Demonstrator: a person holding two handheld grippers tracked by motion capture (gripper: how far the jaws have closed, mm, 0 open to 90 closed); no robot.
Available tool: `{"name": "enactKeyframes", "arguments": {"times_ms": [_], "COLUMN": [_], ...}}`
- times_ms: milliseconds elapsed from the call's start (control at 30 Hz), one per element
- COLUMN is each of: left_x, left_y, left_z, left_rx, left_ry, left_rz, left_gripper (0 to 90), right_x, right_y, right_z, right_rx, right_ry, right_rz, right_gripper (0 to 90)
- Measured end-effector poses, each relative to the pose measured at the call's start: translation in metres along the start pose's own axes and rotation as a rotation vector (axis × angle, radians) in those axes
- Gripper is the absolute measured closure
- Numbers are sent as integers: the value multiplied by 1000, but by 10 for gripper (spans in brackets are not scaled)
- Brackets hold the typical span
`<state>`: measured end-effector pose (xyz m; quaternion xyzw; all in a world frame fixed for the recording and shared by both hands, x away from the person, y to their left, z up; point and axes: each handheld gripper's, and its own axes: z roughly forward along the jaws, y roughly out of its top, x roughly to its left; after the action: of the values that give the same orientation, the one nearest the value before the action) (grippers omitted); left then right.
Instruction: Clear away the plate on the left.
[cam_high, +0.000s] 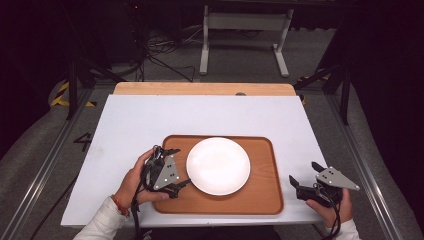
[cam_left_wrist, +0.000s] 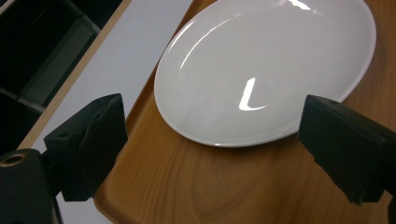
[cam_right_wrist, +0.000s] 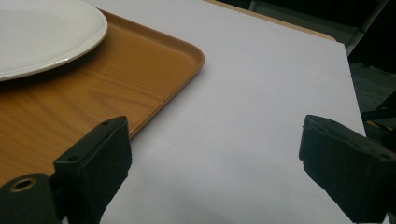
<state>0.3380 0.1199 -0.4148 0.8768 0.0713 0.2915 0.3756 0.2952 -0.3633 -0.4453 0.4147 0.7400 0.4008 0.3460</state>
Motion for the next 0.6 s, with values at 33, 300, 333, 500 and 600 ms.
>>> {"name": "enactKeyframes", "arguments": {"times_ms": [33, 300, 333, 500, 600], "left_x": [1, 9, 9, 13, 14], "left_y": [-2, -20, -22, -33, -39], "left_z": [0, -9, -9, -15, -18], "left_rx": [4, 28, 33, 52, 62], "left_ry": [1, 25, 27, 33, 39], "left_rz": [-9, -35, -41, -64, -71], "left_gripper": [90, 88, 88, 94, 103], "right_x": [0, 1, 0, 1, 1], "right_y": [0, 0, 0, 0, 0], "right_z": [0, 0, 0, 1, 1], "right_rx": [0, 4, 3, 5, 6], "right_ry": [-1, -2, -3, -2, -2], "right_rz": [1, 0, 0, 0, 0], "right_gripper": [99, 99, 99, 99, 99]}}
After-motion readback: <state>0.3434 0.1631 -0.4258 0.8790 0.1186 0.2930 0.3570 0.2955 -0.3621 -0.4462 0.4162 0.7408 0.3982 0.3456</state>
